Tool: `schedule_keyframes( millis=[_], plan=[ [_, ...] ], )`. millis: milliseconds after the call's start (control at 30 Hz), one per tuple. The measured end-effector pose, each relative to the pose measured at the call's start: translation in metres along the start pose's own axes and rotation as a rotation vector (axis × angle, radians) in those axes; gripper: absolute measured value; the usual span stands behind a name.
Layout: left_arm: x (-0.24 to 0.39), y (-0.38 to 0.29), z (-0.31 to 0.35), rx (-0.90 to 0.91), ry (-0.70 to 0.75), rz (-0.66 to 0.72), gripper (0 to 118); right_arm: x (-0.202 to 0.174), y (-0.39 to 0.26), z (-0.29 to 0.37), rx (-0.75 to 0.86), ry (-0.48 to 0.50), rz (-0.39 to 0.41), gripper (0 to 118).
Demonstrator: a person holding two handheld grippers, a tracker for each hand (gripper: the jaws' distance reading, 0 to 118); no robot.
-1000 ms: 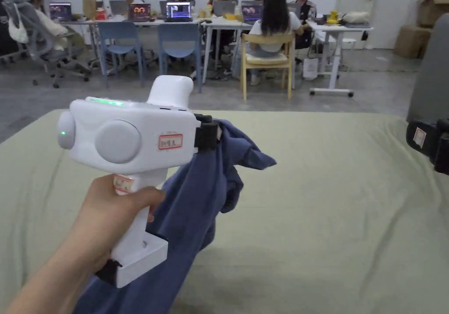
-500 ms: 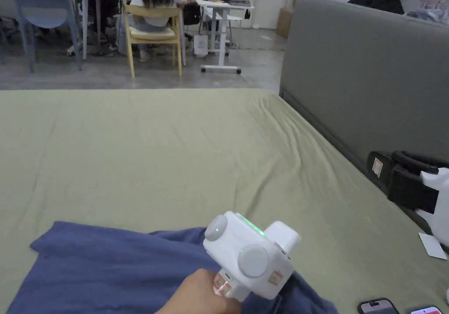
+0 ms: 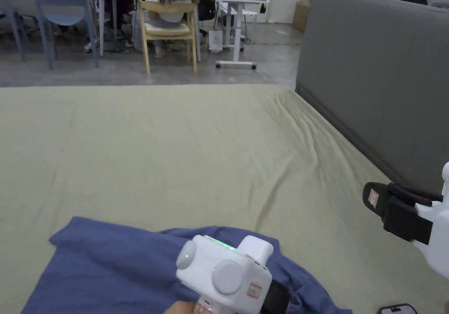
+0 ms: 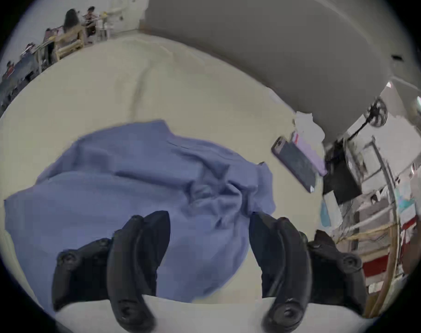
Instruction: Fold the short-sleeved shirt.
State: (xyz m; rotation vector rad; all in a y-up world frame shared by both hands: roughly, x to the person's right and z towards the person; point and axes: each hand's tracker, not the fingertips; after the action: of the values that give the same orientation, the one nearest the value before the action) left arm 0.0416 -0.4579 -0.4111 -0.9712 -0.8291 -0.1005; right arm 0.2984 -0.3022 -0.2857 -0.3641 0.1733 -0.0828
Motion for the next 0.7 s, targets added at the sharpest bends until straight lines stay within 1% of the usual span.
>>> schedule_keyframes(
  millis=[67,100,133,200,233,267,367,400,533,600,667,700],
  plan=[
    [-0.016,-0.012,0.066,0.110,0.041,0.018,79,-0.008,0.000,0.000,0.006,0.017,-0.003,3],
    [-0.022,-0.023,0.105,0.164,0.091,0.017,79,-0.013,-0.001,-0.001,0.007,0.030,-0.003,3],
    [-0.025,-0.032,0.139,0.228,0.139,0.013,73,-0.018,-0.002,-0.002,0.005,0.035,-0.002,3],
    [-0.027,-0.063,0.207,0.338,0.271,0.003,8,-0.030,-0.008,-0.004,0.004,0.051,0.008,3],
    [-0.025,-0.078,0.230,0.367,0.379,0.045,4,-0.035,-0.012,-0.005,0.003,0.052,0.013,3],
    [-0.024,-0.095,0.254,0.394,0.483,0.077,4,-0.041,-0.017,-0.006,0.003,0.055,0.019,3],
    [-0.015,-0.139,0.298,0.387,0.716,0.084,4,-0.054,-0.029,-0.011,-0.008,0.062,0.021,3],
    [-0.013,-0.149,0.305,0.412,0.742,0.113,4,-0.058,-0.031,-0.014,-0.011,0.063,0.020,3],
    [-0.030,-0.165,0.320,0.466,0.720,0.265,4,-0.070,-0.031,-0.021,-0.034,0.081,0.023,3],
    [-0.040,-0.160,0.313,0.470,0.730,0.259,4,-0.071,-0.031,-0.024,-0.042,0.089,0.031,3],
    [-0.057,-0.147,0.303,0.464,0.706,0.274,4,-0.071,-0.031,-0.028,-0.051,0.089,0.043,3],
    [-0.071,-0.136,0.294,0.463,0.673,0.281,15,-0.071,-0.031,-0.031,-0.057,0.087,0.050,3]
  ],
)
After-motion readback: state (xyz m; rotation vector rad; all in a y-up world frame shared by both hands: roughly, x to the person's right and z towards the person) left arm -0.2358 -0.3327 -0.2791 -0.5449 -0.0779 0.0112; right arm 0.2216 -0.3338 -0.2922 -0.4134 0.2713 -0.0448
